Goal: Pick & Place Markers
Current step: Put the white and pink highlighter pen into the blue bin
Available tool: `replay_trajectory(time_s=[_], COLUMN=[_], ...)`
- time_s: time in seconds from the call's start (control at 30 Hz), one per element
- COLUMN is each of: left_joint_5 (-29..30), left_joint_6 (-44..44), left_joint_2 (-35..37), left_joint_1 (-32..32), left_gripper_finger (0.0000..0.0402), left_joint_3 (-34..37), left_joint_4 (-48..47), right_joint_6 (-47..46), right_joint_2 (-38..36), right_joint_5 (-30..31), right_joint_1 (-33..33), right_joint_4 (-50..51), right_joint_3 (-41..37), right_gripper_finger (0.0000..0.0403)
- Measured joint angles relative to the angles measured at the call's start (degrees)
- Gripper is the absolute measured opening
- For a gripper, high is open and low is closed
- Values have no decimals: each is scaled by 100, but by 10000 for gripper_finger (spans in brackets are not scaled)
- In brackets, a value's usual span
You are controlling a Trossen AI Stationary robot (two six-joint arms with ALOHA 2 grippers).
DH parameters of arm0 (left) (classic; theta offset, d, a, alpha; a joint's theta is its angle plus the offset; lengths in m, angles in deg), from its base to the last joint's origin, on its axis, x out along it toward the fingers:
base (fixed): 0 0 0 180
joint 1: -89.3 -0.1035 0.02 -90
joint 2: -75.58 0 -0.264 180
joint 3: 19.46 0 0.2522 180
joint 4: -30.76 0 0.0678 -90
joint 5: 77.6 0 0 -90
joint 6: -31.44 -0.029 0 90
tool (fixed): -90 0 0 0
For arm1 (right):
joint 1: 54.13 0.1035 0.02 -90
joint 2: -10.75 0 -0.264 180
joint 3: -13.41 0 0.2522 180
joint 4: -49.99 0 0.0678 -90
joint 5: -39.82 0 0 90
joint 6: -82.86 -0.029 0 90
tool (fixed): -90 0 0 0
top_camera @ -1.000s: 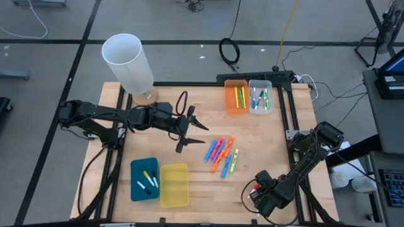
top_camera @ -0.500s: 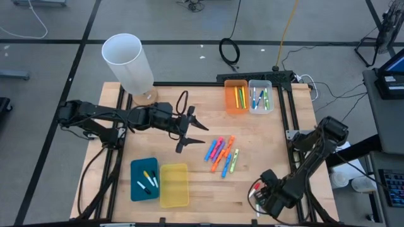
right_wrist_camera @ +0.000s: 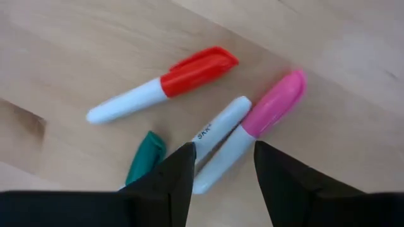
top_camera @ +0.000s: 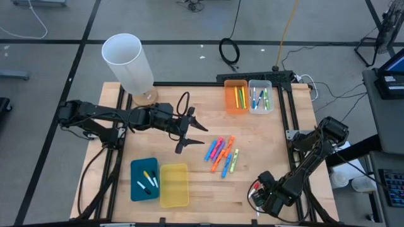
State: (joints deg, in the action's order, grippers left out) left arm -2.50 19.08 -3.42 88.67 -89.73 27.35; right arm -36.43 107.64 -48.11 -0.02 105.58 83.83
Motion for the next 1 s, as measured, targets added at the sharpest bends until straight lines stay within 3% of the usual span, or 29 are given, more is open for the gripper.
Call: replay_trajectory(time_s=[0.4,0.77,1.0], left_joint_5=[0,0,0], left_joint_6=[24,-48,-46], left_joint_2=[-11,-22,-22], left_joint_1=[0,0,0], left_gripper_finger=[241,241,241], left_joint_3=[0,0,0], left_joint_4=[59,57,188], right_joint_6=[419,1010,1678], right_joint_2=[-32,-27,-27], right_joint_5=[-58,651,775], right_joint_1=[-9,-211,-491], right_joint_4=[13,162,198], right_joint_3=[-115,-124,-128], right_gripper_finger=[110,100,100])
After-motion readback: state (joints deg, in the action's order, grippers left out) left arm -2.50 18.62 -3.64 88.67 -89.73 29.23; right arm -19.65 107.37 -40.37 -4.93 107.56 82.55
